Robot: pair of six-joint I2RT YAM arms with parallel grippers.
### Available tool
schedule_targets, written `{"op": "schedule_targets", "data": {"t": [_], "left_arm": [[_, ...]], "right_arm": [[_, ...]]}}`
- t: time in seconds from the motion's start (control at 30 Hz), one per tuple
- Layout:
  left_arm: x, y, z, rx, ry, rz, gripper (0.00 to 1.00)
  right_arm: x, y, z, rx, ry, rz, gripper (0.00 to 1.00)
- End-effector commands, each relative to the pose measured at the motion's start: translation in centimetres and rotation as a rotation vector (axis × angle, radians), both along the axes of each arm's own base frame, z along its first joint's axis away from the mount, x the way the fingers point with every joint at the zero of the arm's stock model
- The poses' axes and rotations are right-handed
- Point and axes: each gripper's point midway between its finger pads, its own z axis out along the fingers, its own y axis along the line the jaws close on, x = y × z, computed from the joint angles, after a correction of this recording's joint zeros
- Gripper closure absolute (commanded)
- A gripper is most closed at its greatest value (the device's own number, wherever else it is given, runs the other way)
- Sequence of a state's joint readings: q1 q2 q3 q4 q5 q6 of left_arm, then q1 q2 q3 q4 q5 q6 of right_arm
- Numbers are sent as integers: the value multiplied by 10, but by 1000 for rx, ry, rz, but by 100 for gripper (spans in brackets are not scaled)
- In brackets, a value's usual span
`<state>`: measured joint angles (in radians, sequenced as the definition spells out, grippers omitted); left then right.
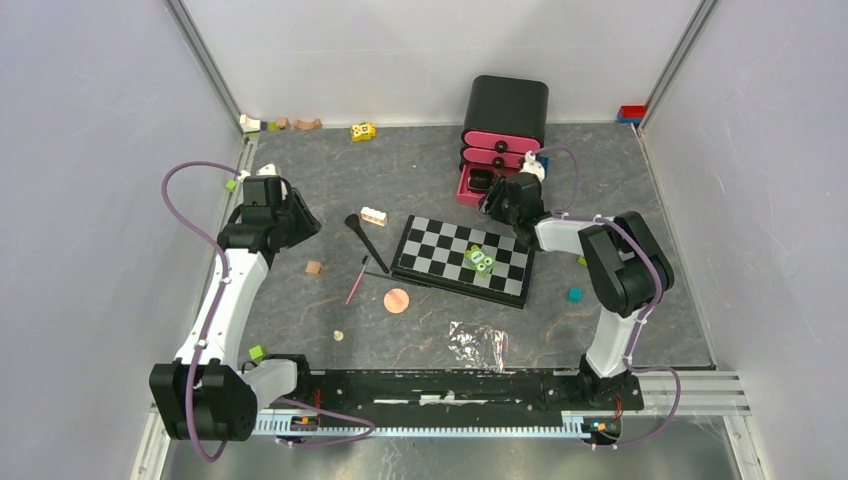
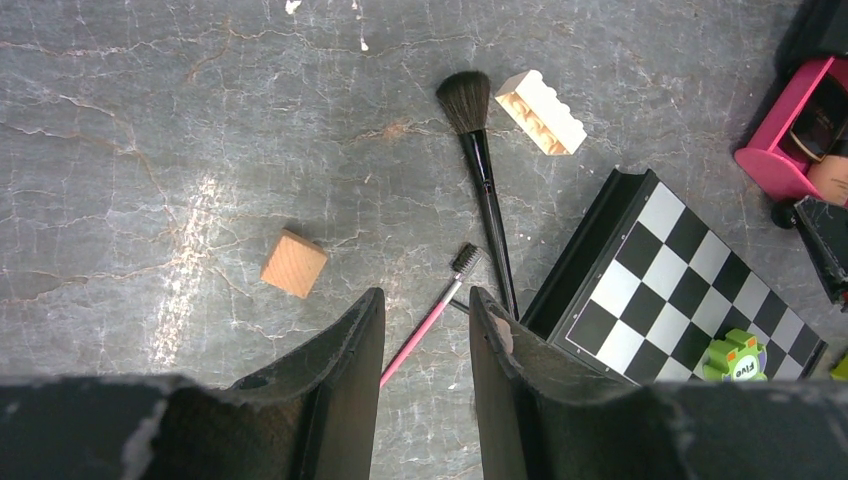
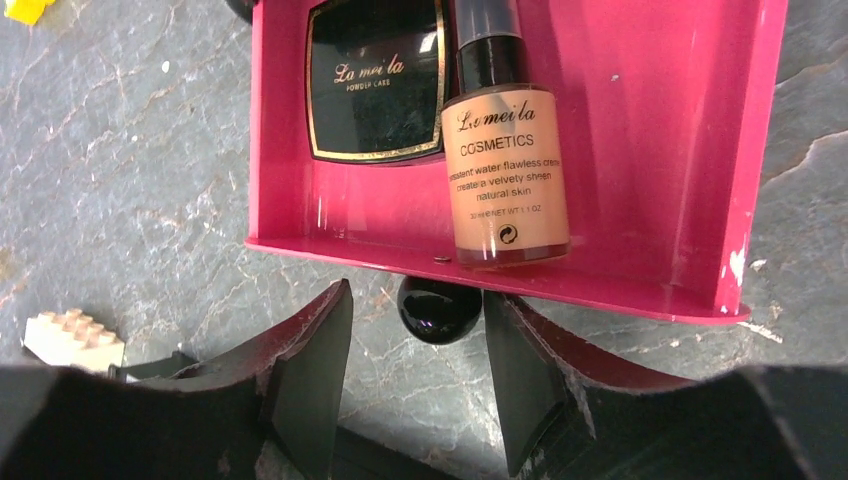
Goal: Organize the makeup
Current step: Close the drawer in the storage box.
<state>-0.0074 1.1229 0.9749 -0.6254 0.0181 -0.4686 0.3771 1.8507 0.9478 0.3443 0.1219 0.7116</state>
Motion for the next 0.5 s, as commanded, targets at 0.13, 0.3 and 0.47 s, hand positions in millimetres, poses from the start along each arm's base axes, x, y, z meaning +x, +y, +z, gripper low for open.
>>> {"op": "schedule_targets", "data": {"t": [0.13,0.3,0.47], "left_arm": [[5,-1,10,-3,-49,-21,57],[6,-2,10,-6,-49,-22,57],[6,8,11,-3,-56,7,57]], "right_arm": [[44,-10,35,31,-165,-127,42],[63,-16,37,52,-198,-151,41],[80,-22,40,124,-257,-182,40]]}}
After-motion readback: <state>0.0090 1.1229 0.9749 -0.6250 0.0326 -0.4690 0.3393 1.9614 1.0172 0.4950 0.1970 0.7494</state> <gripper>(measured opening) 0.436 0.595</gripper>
